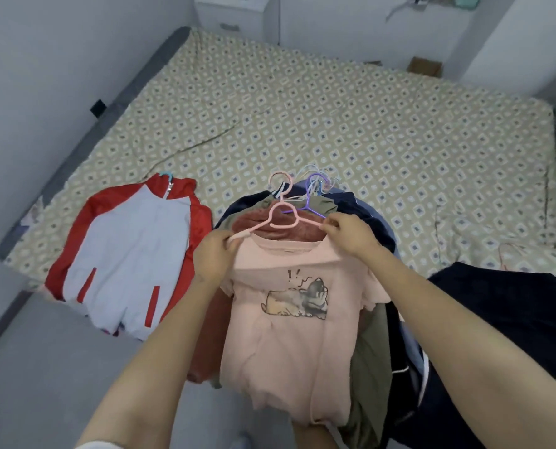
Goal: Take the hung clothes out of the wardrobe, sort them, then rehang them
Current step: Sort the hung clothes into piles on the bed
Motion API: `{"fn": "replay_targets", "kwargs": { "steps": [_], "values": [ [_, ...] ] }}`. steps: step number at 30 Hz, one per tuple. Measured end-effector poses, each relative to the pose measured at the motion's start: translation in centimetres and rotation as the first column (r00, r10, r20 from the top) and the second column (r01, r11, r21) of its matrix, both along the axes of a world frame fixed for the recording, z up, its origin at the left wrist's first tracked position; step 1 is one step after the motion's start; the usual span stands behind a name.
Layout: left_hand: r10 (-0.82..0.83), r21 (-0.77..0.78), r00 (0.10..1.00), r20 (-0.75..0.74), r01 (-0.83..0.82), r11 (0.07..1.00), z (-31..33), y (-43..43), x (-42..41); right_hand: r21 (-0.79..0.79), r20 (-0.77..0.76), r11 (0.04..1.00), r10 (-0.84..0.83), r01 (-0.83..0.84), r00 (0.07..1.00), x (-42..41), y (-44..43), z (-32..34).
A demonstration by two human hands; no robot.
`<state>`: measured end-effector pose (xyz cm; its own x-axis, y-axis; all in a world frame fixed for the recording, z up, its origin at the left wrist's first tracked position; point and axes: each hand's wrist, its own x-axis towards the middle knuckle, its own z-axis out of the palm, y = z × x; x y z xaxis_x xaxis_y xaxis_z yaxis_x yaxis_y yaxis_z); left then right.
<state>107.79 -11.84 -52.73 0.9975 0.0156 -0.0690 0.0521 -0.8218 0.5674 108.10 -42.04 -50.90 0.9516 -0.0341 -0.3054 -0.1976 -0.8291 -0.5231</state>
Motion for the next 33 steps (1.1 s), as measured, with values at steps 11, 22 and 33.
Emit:
{"fn": "replay_targets", "kwargs": {
  "steps": [11, 22, 33],
  "values": [
    [-0.006, -0.156, 0.995, 0.100, 0.022, 0.987, 8.7, 12.0, -10.3, 0.023, 0.174, 0.998, -0.065, 0.061, 0.983, -9.5, 11.9, 8.3],
    [0.058, -0.266, 0.968, 0.243, 0.009, 0.964, 14.2, 24.0, -21.2, 0.000, 0.321, 0.999, 0.042, -0.045, 0.946, -19.2, 24.1, 17.0],
    [0.233, -0.331, 0.910, 0.343, -0.115, 0.937, 18.5, 31.3, -26.2, 0.020, 0.480, 0.985, 0.141, -0.171, 0.866, -22.5, 30.9, 20.9]
  ]
}}
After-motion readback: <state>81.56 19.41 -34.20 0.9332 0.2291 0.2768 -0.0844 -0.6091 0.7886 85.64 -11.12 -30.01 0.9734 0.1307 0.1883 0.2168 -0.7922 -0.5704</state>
